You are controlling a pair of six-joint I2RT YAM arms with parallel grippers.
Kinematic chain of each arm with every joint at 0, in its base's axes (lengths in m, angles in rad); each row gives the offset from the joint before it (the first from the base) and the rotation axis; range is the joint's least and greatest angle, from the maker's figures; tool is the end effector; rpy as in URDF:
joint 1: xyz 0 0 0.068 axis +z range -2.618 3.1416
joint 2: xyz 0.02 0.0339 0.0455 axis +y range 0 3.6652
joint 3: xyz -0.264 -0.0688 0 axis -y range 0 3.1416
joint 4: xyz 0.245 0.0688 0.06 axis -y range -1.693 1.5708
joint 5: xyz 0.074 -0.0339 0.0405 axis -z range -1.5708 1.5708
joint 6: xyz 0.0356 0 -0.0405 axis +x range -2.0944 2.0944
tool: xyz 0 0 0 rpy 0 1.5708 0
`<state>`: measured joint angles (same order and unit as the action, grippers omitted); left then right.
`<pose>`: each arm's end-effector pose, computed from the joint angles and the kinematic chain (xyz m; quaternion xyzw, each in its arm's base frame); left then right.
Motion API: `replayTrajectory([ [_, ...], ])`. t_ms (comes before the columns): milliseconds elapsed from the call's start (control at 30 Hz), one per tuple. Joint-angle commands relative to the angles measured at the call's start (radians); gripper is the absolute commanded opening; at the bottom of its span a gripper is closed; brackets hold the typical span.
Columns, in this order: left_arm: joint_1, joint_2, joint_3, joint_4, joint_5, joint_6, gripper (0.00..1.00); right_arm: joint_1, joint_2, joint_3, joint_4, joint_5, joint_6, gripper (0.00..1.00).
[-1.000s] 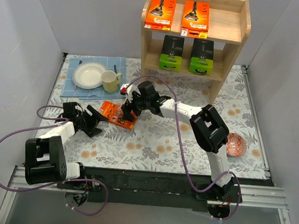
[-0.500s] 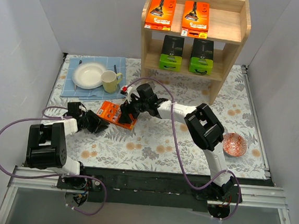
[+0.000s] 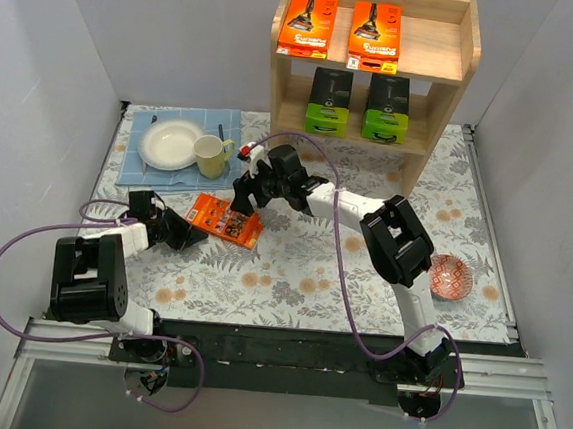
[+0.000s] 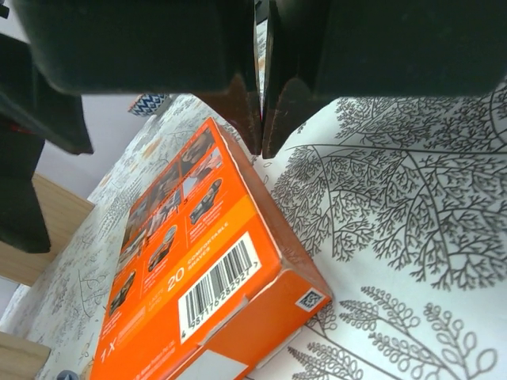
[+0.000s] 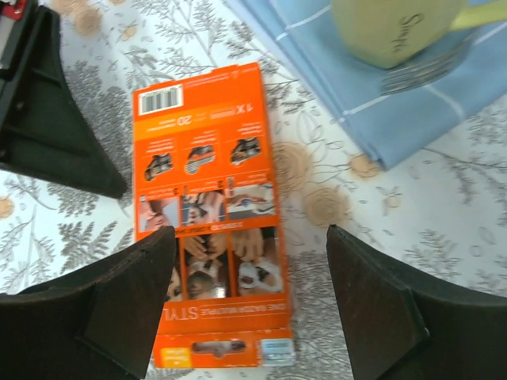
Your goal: Place and organize the shaving razors onto the shelf
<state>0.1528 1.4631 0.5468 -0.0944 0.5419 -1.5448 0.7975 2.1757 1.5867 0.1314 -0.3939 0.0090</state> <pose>0.2438 0.0190 0.1296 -0.6460 0.6675 -0.3681 0.0395 0.3416 0.3695 0.1972 -0.4153 0.7291 0.3561 0.4113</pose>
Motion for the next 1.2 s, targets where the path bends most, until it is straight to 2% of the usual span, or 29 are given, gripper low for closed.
replayTrajectory([
  [0, -0.002, -0.058, -0.013, -0.062, -0.052, 0.015, 0.00, -0.009, 0.032, 0.027, -0.009, -0.014, -0.047, 0.84],
  [67, -0.002, -0.060, -0.016, -0.070, -0.074, 0.023, 0.00, -0.007, 0.048, 0.019, -0.015, -0.064, -0.024, 0.84],
  [200, -0.004, -0.049, -0.027, -0.047, -0.088, 0.020, 0.08, 0.002, 0.056, -0.013, -0.016, -0.210, 0.046, 0.83],
  [300, -0.004, -0.026, -0.027, -0.025, -0.099, 0.023, 0.11, 0.017, 0.030, -0.054, -0.007, -0.229, 0.065, 0.82],
  [333, -0.004, -0.020, -0.028, -0.016, -0.099, 0.022, 0.16, 0.019, 0.021, -0.074, -0.004, -0.235, 0.071, 0.82],
  [433, -0.004, 0.000, -0.034, 0.022, -0.085, 0.011, 0.21, 0.029, -0.025, -0.108, 0.023, -0.260, 0.120, 0.82],
  [500, -0.004, 0.009, -0.033, 0.039, -0.076, 0.008, 0.27, 0.037, -0.059, -0.135, 0.045, -0.282, 0.182, 0.82],
  [567, -0.010, 0.020, -0.033, 0.042, -0.076, 0.017, 0.37, 0.045, -0.086, -0.157, 0.088, -0.289, 0.227, 0.82],
  [667, -0.022, 0.025, -0.034, 0.067, -0.057, 0.029, 0.45, 0.069, -0.099, -0.160, 0.111, -0.293, 0.285, 0.82],
  [933, -0.032, -0.006, -0.067, 0.136, 0.062, -0.033, 0.56, 0.141, -0.108, -0.168, 0.154, -0.267, 0.321, 0.84],
  [1167, -0.088, -0.053, -0.107, 0.191, 0.131, -0.067, 0.61, 0.163, -0.100, -0.166, 0.154, -0.183, 0.273, 0.87],
])
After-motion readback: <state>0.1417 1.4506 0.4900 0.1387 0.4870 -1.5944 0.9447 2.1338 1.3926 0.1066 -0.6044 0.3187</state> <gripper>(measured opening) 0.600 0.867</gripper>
